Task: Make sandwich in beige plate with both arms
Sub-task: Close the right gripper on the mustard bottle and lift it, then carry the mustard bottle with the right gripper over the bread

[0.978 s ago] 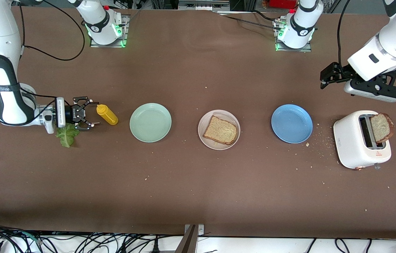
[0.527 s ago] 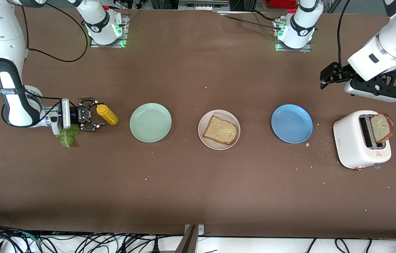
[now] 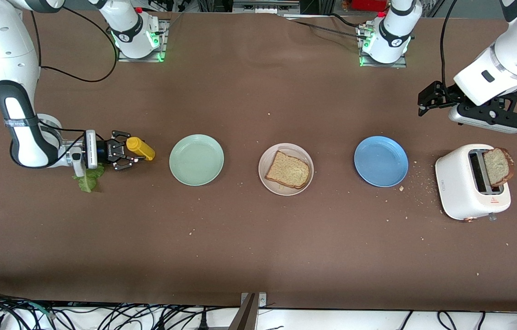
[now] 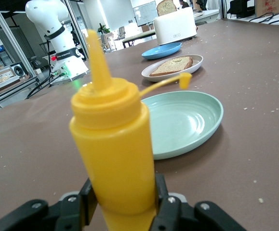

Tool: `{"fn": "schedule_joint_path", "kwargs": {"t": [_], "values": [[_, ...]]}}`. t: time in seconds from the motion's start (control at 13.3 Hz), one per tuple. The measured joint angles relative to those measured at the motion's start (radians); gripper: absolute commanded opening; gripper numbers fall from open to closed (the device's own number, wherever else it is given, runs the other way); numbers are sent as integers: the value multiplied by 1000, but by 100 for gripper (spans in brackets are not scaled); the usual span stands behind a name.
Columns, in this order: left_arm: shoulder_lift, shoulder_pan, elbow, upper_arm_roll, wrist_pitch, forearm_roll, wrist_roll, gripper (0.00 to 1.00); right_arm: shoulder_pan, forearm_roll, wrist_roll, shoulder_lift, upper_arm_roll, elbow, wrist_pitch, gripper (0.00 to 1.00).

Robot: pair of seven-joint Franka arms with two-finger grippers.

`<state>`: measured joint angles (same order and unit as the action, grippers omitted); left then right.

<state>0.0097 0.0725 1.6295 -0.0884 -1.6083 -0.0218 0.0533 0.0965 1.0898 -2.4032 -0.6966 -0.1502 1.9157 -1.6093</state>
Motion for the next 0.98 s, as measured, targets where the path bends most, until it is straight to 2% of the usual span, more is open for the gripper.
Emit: {"fn": "schedule_joint_path", "kwargs": {"t": [0.15,0.45,0.98], "values": [[0,0,0,0,0,0,0,100,-6,0,22,5,0,-51,-1,0],[0,0,0,0,0,0,0,100,-62,-49,241,58,0,-206,-3,0],[0,0,0,0,0,0,0,100,-266,-268,728,105,2,-452,-140,0]]}}
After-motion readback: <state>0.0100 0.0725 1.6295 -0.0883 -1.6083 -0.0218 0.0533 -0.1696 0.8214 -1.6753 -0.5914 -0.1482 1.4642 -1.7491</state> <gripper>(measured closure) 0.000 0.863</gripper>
